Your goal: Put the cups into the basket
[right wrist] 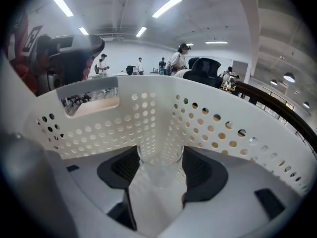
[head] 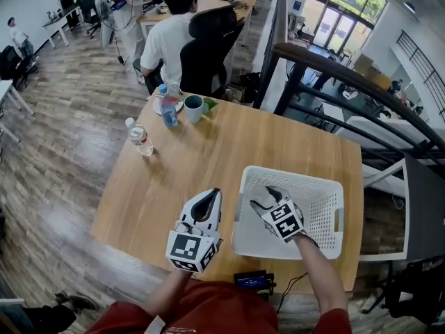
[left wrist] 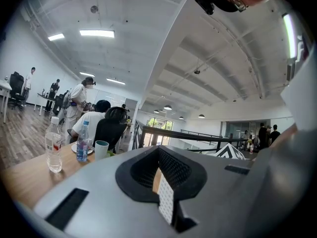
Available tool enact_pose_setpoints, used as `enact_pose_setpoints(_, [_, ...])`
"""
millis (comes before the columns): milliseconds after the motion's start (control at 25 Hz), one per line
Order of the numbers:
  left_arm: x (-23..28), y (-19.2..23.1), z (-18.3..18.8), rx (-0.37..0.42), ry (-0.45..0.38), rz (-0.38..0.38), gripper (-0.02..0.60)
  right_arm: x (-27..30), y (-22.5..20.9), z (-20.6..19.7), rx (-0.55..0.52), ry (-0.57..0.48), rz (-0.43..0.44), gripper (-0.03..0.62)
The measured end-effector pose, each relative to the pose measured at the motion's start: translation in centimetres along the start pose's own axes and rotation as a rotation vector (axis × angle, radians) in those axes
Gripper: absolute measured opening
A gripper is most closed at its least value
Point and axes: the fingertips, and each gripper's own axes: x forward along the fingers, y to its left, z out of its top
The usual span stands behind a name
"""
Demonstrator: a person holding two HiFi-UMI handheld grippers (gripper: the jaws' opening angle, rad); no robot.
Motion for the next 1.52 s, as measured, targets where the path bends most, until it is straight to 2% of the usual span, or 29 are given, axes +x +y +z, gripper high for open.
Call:
enact_pose_setpoints(880, [0.3, -0.7, -0.5, 0.001, 0.010, -0.024, 0.006, -0.4, -0.3, -2.5, 0.014, 0.062, 0.026, 0.278])
enact_pose_setpoints(1240, [0.3, -0.7, -0.4, 0.003, 0.009, -0.024, 0.006, -0.3, -0.2, -2.2, 0.008, 0.054, 0.022, 0.278])
enact_pose_setpoints(1520, [0.2, -0.5, -0.5, 0.001, 0.010, -0.023, 0.006, -0.3, -0.5, -2.4, 0.047, 0.051, 0.024, 0.279])
